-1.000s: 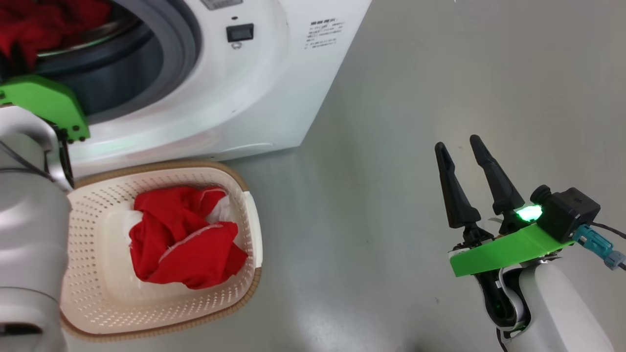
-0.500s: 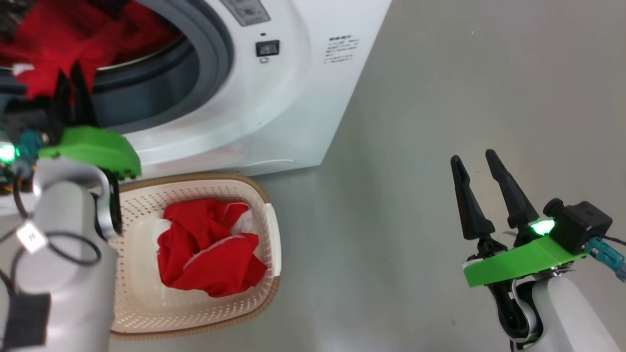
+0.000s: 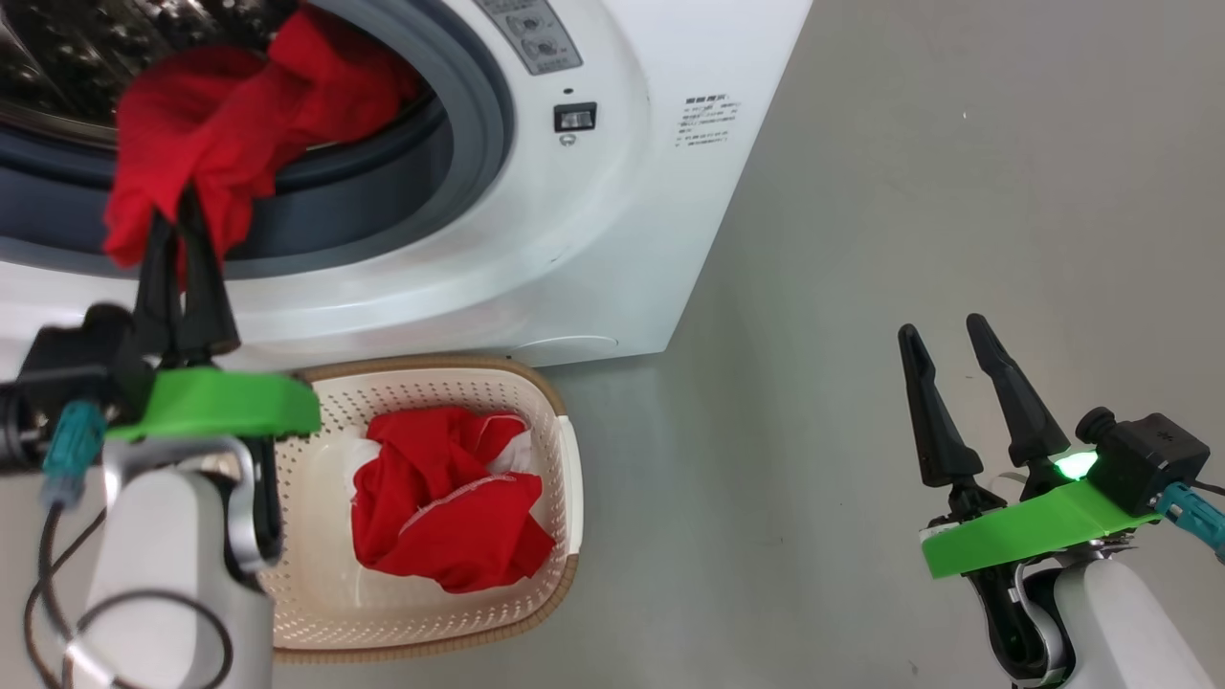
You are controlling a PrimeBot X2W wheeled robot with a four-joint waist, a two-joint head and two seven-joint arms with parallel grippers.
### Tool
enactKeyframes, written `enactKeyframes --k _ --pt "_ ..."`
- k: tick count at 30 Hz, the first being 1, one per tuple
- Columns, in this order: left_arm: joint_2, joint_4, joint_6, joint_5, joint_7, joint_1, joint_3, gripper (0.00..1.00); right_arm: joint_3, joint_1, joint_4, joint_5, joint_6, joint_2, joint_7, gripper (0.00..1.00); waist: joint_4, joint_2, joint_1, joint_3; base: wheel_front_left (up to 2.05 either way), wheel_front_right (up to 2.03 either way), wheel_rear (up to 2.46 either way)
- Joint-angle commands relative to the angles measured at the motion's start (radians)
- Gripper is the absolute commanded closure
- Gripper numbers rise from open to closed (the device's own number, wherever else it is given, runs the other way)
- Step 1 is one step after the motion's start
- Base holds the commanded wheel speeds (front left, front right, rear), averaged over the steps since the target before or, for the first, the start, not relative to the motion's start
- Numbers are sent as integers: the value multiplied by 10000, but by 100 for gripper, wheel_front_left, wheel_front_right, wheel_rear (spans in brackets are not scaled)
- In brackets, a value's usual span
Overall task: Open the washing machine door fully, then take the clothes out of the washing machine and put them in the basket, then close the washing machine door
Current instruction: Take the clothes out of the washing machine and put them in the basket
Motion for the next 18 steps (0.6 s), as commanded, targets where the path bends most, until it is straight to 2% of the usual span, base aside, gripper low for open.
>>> enactKeyframes --k 1,7,18 --pt "195 -556 -6 86 -93 315 352 100 204 177 -242 -118 4 -74 -65 0 40 0 0 -55 0 0 0" --pt "121 -1874 22 82 -93 1115 327 100 195 224 -265 -101 4 -55 -65 0 84 0 0 -70 0 0 0" --pt "112 -4412 550 -124 -93 2024 -127 100 114 206 -281 -107 4 -54 -65 0 165 0 0 -20 0 0 0"
